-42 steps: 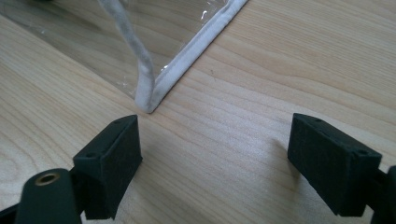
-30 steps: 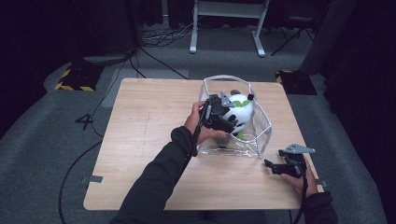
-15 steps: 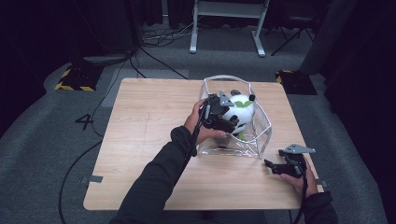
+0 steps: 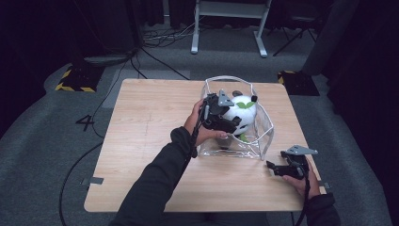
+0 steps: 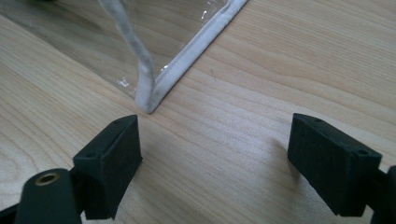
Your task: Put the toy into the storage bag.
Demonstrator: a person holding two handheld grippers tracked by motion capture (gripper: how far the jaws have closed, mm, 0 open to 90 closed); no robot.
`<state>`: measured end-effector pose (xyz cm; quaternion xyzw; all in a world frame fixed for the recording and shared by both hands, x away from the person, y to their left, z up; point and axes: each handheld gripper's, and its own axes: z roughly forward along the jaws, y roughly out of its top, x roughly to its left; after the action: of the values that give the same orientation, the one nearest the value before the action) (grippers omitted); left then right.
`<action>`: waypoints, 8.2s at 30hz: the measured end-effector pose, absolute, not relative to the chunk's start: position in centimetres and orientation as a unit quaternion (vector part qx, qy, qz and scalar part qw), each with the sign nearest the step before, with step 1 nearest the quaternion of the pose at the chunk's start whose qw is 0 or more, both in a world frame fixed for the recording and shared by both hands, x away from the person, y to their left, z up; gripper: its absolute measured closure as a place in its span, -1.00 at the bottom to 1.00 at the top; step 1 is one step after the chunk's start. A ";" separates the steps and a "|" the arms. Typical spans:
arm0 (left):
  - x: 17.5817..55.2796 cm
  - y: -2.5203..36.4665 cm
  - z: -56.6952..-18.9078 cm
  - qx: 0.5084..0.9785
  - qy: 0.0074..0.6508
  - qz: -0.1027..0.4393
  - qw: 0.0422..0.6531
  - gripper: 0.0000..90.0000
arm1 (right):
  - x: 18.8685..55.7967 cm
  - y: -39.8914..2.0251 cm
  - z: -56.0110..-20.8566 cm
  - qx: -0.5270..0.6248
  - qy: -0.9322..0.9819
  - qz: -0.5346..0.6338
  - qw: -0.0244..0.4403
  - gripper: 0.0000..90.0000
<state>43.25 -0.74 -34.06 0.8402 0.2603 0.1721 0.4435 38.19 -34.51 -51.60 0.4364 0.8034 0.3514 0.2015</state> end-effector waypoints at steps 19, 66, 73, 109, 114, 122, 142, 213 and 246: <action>42.9 0.8 -33.0 0.834 0.265 0.172 0.453 -0.54 | 38.2 -34.5 -51.6 0.436 0.803 0.351 0.201 -0.61; 40.5 7.8 -33.6 0.823 0.283 0.190 0.455 -0.60 | 38.2 -34.5 -51.6 0.436 0.803 0.351 0.202 -0.61; 40.2 8.5 -34.4 0.827 0.286 0.191 0.445 -0.61 | 38.2 -34.5 -51.6 0.436 0.803 0.351 0.202 -0.61; 38.4 10.9 -39.6 0.865 0.279 0.212 0.359 -0.61 | 38.2 -34.5 -51.6 0.437 0.803 0.351 0.202 -0.61; 38.3 11.3 -40.1 0.868 0.281 0.216 0.349 -0.61 | 38.2 -34.5 -51.6 0.436 0.803 0.351 0.202 -0.61; 38.0 11.8 -40.8 0.870 0.287 0.213 0.340 -0.62 | 38.2 -34.5 -51.6 0.436 0.803 0.351 0.202 -0.61; 37.3 13.9 -43.1 0.877 0.298 0.207 0.316 -0.62 | 38.2 -34.5 -51.6 0.437 0.803 0.351 0.202 -0.61; 34.1 21.9 -49.6 0.866 0.356 0.194 0.293 -0.61 | 38.2 -34.5 -51.6 0.437 0.803 0.350 0.203 -0.62; 32.7 25.9 -51.9 0.825 0.423 0.158 0.340 -0.62 | 38.2 -34.5 -51.6 0.437 0.803 0.350 0.203 -0.62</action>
<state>32.67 25.91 -51.94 0.8251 0.4228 0.1580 0.3397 38.17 -34.50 -51.60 0.4371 0.8032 0.3504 0.2027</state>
